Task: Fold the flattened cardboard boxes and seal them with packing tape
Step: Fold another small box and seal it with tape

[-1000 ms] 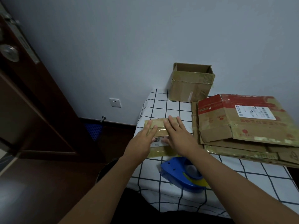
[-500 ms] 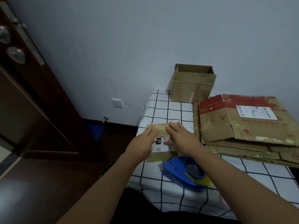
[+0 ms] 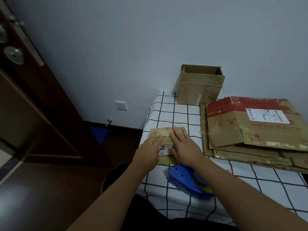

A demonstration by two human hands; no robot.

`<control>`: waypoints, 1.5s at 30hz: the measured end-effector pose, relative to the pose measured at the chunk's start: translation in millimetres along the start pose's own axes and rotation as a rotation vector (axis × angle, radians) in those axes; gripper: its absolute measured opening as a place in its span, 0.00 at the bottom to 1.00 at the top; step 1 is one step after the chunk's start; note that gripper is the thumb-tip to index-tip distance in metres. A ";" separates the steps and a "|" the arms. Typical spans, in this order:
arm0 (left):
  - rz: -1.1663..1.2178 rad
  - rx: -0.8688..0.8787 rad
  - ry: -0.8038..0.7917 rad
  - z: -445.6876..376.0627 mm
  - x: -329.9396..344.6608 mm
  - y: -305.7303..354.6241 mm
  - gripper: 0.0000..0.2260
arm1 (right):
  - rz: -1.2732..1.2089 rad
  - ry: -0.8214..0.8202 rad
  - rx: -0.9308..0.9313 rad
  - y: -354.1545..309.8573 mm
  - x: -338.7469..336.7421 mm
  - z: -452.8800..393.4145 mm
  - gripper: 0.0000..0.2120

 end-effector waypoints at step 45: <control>-0.080 0.057 -0.053 27.8 -3.8 32.7 0.23 | -1.110 0.246 0.115 18.0 -103.5 137.1 0.11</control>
Point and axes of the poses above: each hand's wrist, its own z-axis away from the middle knuckle, its own x-axis out of the palm, y = z × x, the point moved 2 cm from there along -z, towards the middle knuckle, and after that the axes turned 1 degree about -y, right-handed, at the moved point
